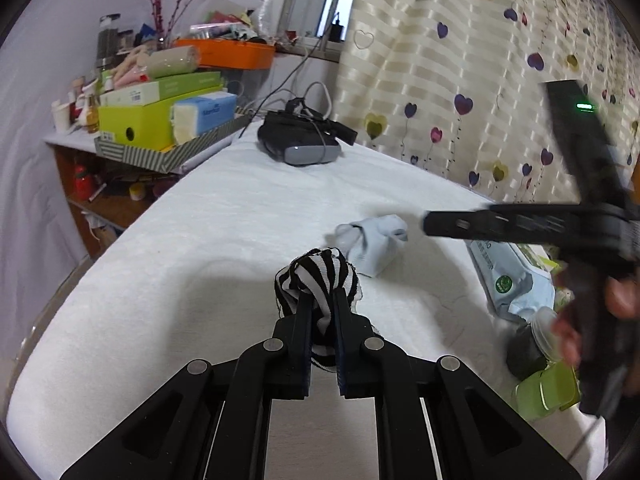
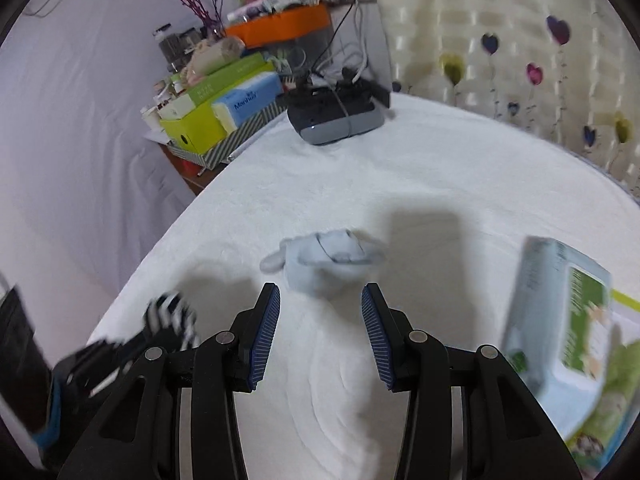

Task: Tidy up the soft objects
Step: 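Grasp the light grey sock with the right tool while the left holds the striped sock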

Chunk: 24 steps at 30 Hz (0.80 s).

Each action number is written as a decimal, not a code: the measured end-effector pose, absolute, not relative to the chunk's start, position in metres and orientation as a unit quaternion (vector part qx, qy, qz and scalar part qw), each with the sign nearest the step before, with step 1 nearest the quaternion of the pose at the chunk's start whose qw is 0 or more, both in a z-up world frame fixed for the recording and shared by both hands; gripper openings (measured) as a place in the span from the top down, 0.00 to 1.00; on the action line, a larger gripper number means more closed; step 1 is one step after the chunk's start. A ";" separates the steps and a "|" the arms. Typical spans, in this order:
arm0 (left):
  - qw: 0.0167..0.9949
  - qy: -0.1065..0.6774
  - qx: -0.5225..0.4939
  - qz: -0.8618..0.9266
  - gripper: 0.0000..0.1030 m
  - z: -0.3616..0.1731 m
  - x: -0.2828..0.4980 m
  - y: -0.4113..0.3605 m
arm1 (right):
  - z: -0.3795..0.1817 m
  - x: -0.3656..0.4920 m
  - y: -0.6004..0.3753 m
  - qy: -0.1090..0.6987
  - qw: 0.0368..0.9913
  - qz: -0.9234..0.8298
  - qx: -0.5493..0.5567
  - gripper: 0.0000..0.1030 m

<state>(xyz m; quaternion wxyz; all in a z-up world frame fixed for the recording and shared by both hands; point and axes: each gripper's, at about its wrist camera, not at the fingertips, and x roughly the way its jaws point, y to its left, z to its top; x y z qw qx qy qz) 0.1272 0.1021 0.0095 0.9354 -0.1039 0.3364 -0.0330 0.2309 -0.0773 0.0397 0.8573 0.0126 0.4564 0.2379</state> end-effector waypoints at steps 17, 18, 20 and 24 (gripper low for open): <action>0.932 0.339 -0.125 -0.027 0.91 -0.001 0.130 0.130 | -0.017 0.302 -0.068 0.564 0.796 0.157 0.153 0.43; 0.932 0.340 -0.124 -0.026 0.91 -0.002 0.130 0.130 | -0.017 0.300 -0.067 0.565 0.796 0.158 0.150 0.43; 0.931 0.341 -0.124 -0.026 0.91 -0.002 0.130 0.129 | -0.015 0.297 -0.066 0.566 0.795 0.167 0.142 0.53; 0.933 0.339 -0.122 -0.025 0.91 0.001 0.127 0.126 | -0.009 0.285 -0.064 0.554 0.801 0.191 0.122 0.82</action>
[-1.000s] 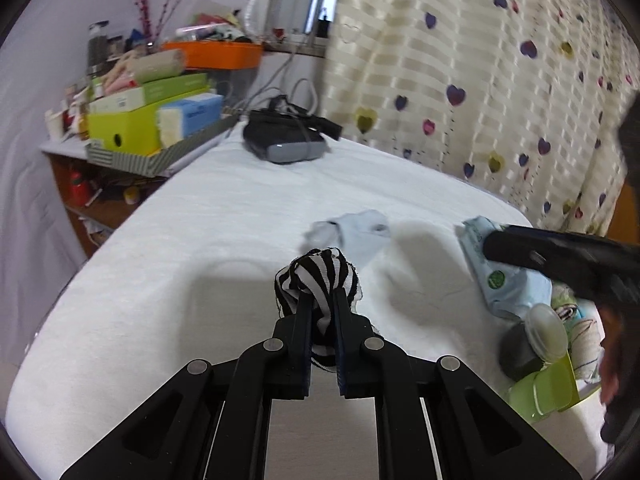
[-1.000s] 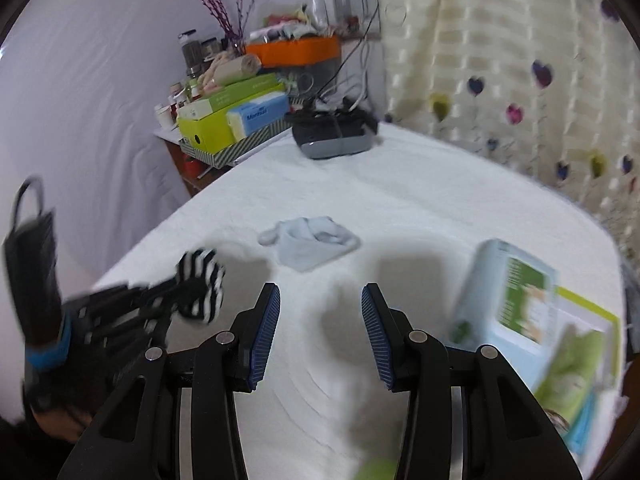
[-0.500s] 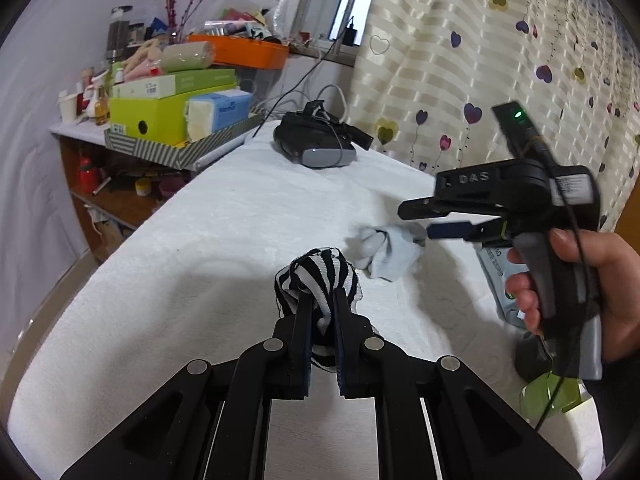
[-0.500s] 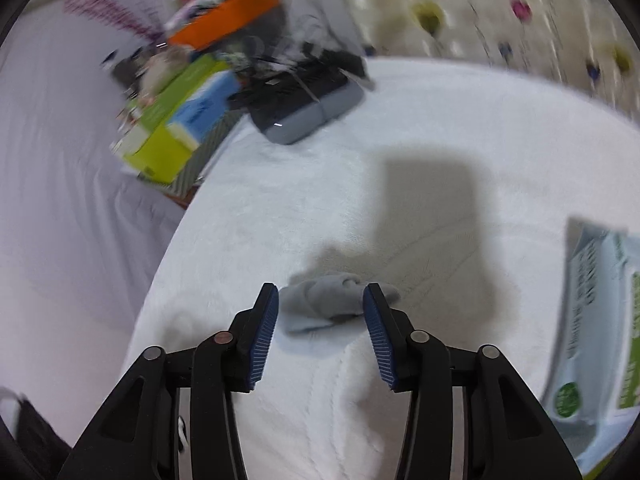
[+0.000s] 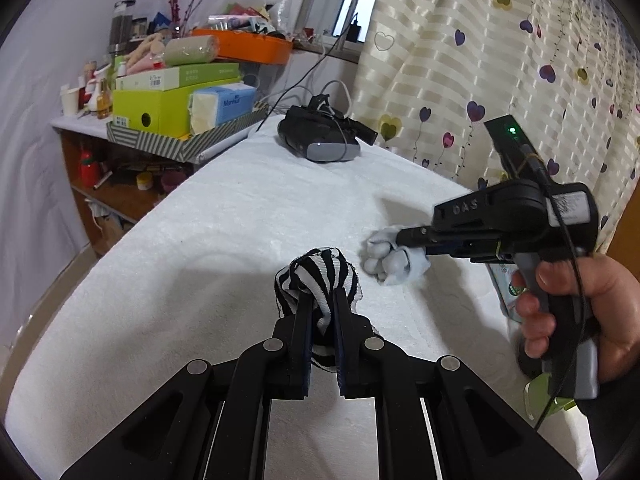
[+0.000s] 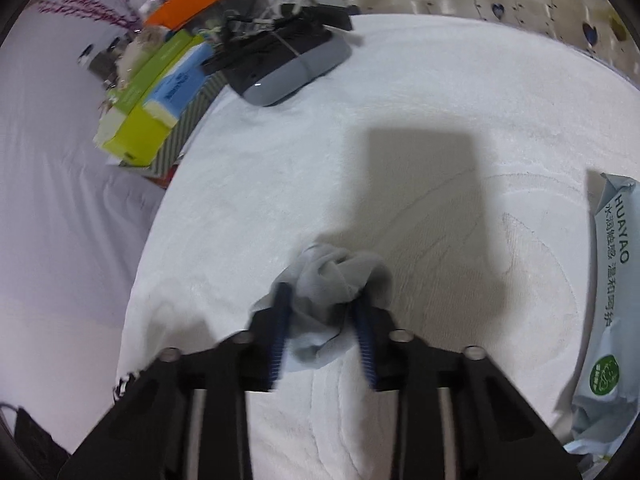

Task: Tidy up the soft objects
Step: 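Grasp the light grey sock with the right tool while the left holds the striped sock, then carry the striped sock and grey sock with both tools into the green box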

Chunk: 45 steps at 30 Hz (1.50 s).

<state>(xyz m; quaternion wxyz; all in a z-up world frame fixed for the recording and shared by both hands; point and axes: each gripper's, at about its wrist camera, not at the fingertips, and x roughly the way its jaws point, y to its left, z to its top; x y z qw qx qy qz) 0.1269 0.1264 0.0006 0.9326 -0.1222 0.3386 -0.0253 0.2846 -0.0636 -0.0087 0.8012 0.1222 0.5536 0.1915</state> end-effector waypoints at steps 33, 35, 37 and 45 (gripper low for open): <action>0.942 0.294 -0.065 -0.151 0.91 0.068 0.043 -0.013 | 0.100 0.043 -0.206 0.300 0.926 0.196 0.119 0.83; 0.941 0.292 -0.059 -0.162 0.91 0.071 0.040 -0.025 | 0.103 0.033 -0.216 0.288 0.933 0.182 0.116 0.83; 0.940 0.290 -0.052 -0.172 0.91 0.074 0.036 -0.037 | 0.105 0.025 -0.226 0.280 0.937 0.174 0.117 0.83; 0.934 0.288 -0.031 -0.208 0.91 0.083 0.028 -0.082 | 0.111 0.002 -0.259 0.255 0.950 0.139 0.115 0.83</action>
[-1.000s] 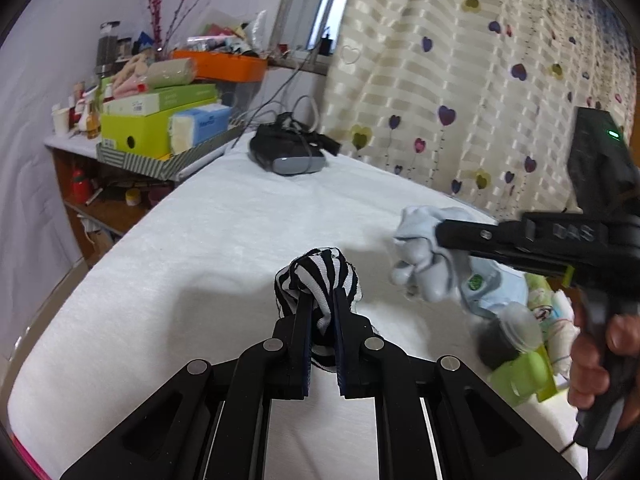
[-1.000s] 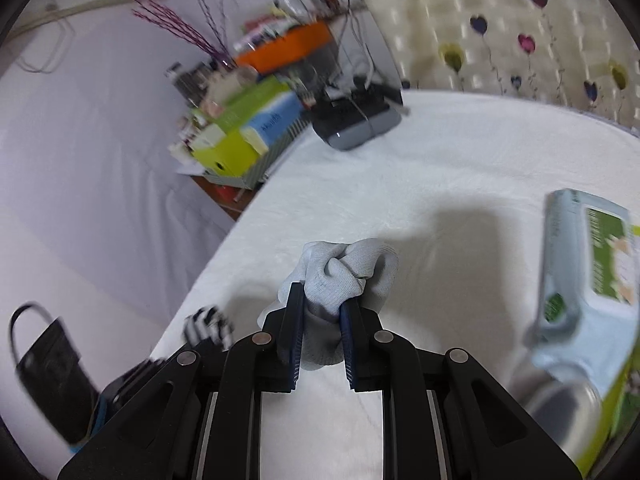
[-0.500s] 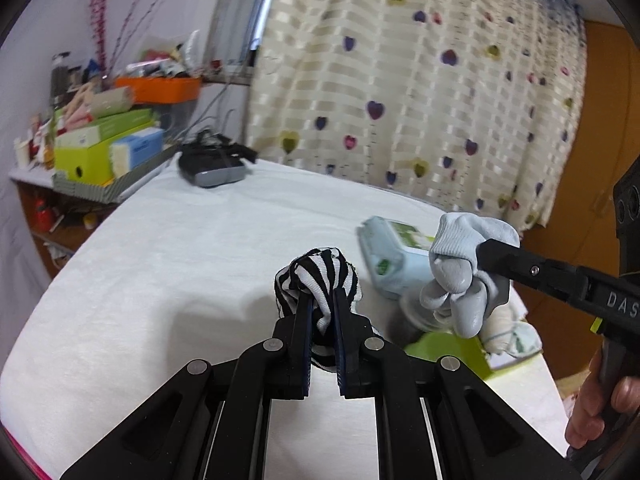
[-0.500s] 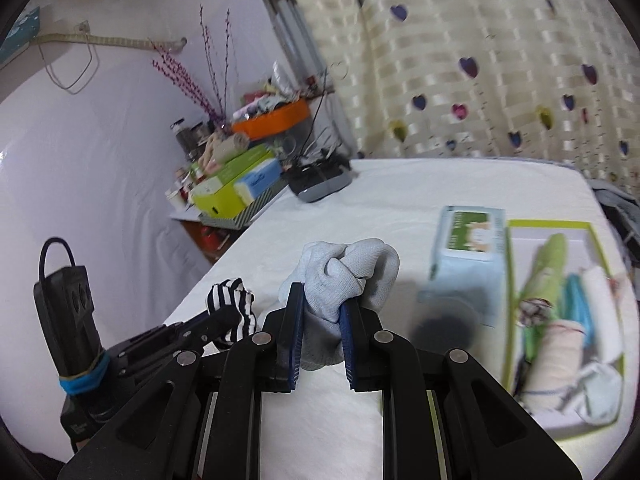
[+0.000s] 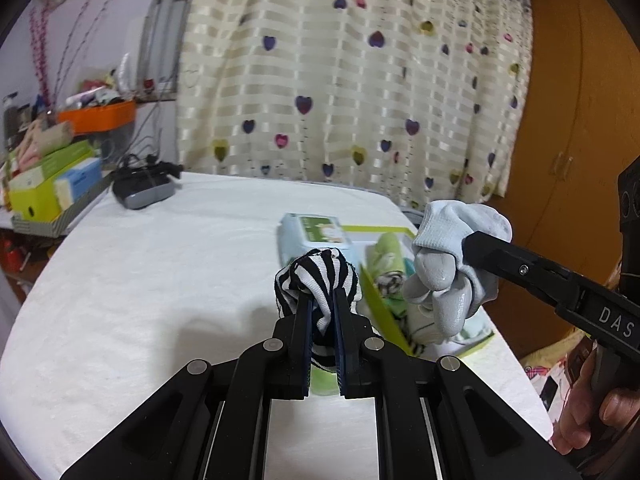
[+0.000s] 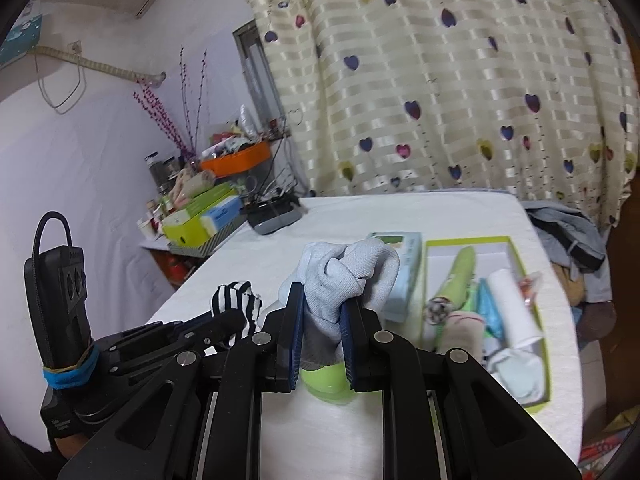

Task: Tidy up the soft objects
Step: 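Carry the striped sock and grey sock with both tools into the green box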

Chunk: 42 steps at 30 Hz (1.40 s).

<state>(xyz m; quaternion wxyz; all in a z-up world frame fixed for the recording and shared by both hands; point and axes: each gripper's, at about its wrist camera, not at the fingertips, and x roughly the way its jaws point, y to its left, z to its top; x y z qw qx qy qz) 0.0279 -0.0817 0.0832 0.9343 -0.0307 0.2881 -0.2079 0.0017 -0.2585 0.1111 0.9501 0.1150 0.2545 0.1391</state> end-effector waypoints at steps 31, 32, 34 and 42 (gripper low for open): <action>0.908 0.303 -0.001 -0.290 0.91 0.078 0.030 -0.165 | 0.092 -0.019 -0.370 0.252 0.953 0.027 0.167 0.83; 0.907 0.306 0.000 -0.291 0.91 0.076 0.030 -0.167 | 0.085 -0.017 -0.372 0.261 0.950 0.025 0.170 0.83; 0.904 0.311 0.003 -0.295 0.91 0.072 0.031 -0.171 | 0.073 -0.014 -0.375 0.276 0.945 0.024 0.173 0.83; 0.893 0.335 0.012 -0.301 0.91 0.056 0.039 -0.185 | 0.026 0.001 -0.388 0.337 0.923 0.012 0.184 0.83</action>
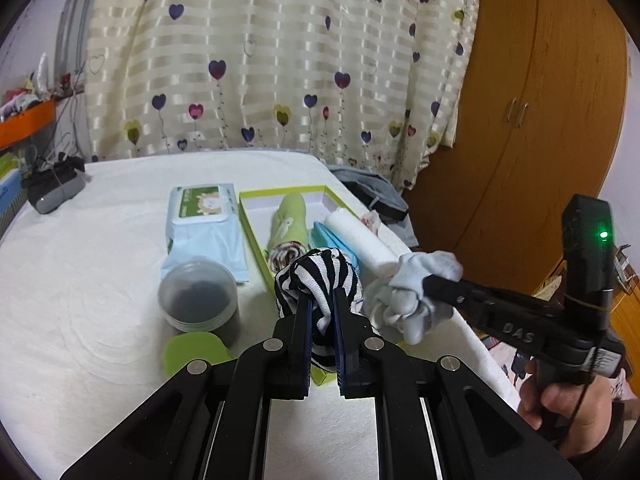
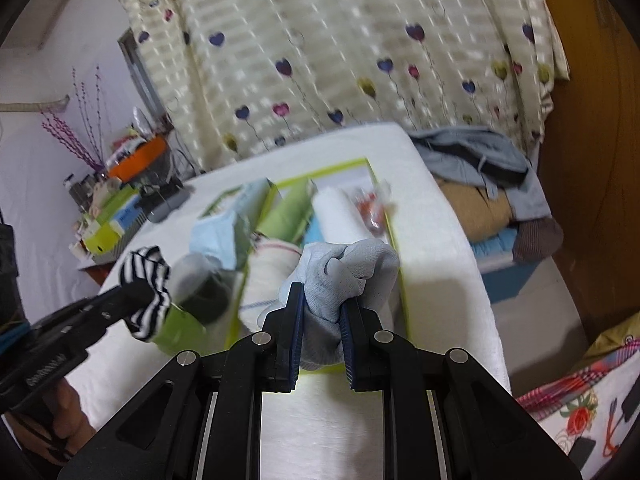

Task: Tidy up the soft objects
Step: 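Carry the striped sock and grey sock with both tools into the green box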

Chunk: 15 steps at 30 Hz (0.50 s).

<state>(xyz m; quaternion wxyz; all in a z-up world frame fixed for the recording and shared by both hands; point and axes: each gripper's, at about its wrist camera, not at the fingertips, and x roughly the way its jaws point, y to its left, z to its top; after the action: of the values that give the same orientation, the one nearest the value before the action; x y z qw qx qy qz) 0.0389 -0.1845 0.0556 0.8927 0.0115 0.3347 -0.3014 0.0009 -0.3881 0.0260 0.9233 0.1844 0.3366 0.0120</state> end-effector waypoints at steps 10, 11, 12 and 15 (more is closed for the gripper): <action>0.887 0.348 0.017 -0.303 0.91 0.045 0.049 -0.194 | 0.010 0.034 -0.385 0.349 0.920 0.025 0.174 0.83; 0.887 0.349 0.017 -0.303 0.91 0.044 0.051 -0.194 | 0.011 0.039 -0.385 0.348 0.921 0.028 0.172 0.83; 0.886 0.351 0.017 -0.302 0.91 0.043 0.052 -0.194 | 0.011 0.042 -0.384 0.346 0.922 0.030 0.170 0.83; 0.885 0.355 0.017 -0.299 0.91 0.041 0.056 -0.195 | 0.011 0.056 -0.382 0.344 0.924 0.036 0.163 0.83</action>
<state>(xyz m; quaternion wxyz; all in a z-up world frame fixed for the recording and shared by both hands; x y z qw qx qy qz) 0.0557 -0.1945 0.0407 0.8853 0.0168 0.3554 -0.2994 0.0557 -0.3823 0.0106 0.9241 0.1629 0.3438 0.0359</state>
